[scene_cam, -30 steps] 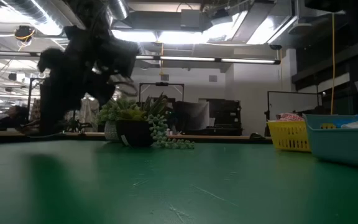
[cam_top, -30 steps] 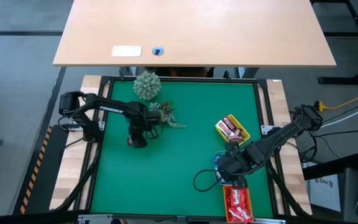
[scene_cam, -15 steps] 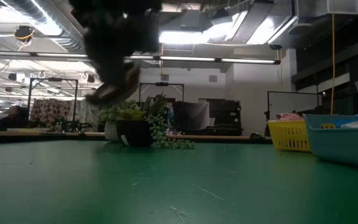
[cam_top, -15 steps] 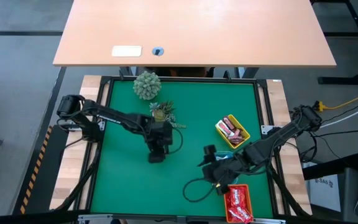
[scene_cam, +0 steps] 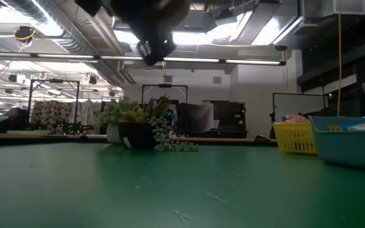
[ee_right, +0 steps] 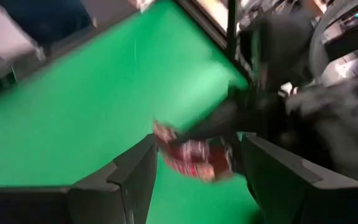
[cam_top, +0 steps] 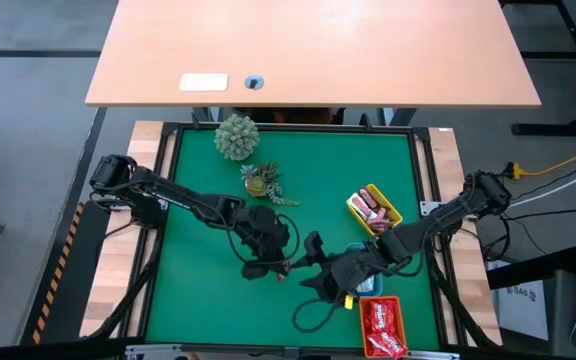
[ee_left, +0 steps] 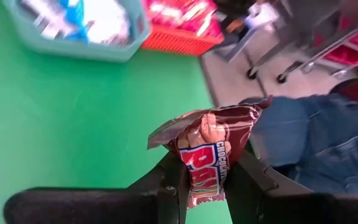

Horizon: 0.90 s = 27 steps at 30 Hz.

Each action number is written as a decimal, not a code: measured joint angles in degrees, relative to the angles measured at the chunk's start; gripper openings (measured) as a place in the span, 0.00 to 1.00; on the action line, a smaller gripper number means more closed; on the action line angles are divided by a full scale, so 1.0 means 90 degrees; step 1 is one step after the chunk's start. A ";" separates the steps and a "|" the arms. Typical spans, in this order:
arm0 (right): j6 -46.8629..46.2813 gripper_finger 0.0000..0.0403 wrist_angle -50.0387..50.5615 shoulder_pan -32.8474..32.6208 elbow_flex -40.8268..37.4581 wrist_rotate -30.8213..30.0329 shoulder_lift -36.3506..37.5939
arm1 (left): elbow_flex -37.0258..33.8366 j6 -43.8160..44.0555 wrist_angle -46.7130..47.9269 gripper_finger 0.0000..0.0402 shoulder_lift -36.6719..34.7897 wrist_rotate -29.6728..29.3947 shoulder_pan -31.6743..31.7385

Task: Sort candy
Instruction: Put the brown candy into the yellow bin

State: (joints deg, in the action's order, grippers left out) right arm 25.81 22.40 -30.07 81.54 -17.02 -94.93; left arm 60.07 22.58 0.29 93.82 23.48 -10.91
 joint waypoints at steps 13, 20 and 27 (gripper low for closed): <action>0.0939 0.58 -0.0055 0.0488 -0.0010 0.0578 -0.0105 | 0.0000 -0.0026 -0.0492 0.18 0.0000 -0.0126 -0.0213; 0.1188 0.58 -0.0059 0.0737 -0.0002 0.0957 -0.0280 | 0.0000 -0.0064 -0.0485 0.18 -0.0001 -0.0339 -0.0213; 0.1369 0.58 0.0077 0.0844 -0.0002 0.1270 -0.0400 | -0.0002 -0.0076 -0.0463 0.18 0.0000 -0.0352 -0.0213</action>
State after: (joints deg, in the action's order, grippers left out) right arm 38.13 23.10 -22.48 81.52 -5.59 -98.53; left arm 60.05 21.90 -3.88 93.82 20.31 -12.82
